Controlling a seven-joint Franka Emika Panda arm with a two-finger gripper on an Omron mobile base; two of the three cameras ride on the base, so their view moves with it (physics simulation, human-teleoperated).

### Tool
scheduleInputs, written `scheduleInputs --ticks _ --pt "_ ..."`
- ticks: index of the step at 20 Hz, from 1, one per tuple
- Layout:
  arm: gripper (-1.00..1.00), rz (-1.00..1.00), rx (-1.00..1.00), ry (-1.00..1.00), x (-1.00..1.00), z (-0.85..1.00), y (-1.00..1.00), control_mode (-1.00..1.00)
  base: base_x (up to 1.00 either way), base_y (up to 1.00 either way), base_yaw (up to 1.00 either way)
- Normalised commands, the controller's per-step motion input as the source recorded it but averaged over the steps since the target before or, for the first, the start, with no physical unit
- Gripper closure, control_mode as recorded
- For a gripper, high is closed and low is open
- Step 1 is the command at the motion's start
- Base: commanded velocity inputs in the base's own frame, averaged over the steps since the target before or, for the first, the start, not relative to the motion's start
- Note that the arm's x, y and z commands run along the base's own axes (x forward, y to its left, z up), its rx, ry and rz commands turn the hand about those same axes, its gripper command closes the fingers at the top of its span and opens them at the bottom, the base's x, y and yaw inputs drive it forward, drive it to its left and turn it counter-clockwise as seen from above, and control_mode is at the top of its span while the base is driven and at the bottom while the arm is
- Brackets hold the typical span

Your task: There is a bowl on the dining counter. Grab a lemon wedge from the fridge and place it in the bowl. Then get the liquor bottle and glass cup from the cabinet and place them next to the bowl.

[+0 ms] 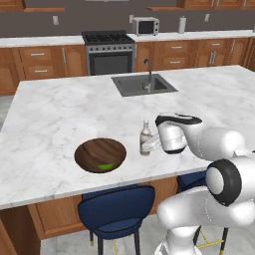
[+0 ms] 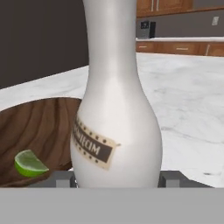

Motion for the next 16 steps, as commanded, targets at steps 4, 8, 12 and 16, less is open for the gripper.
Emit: scheduleInputs --ticks 4,8,12,16 --pt "1.00 0.01 0.00 0.03 0.00 -0.35 0.12 -1.00 0.00 0.00 0.00" --pt "1.00 0.00 0.00 0.00 0.11 -0.33 0.20 -1.00 0.00 0.00 0.00" --pt "1.00 0.00 0.00 0.00 0.20 -0.15 0.01 -1.00 0.00 0.00 0.00" --pt "1.00 0.00 0.00 0.00 0.26 -0.13 0.03 -1.00 0.00 0.00 0.00"
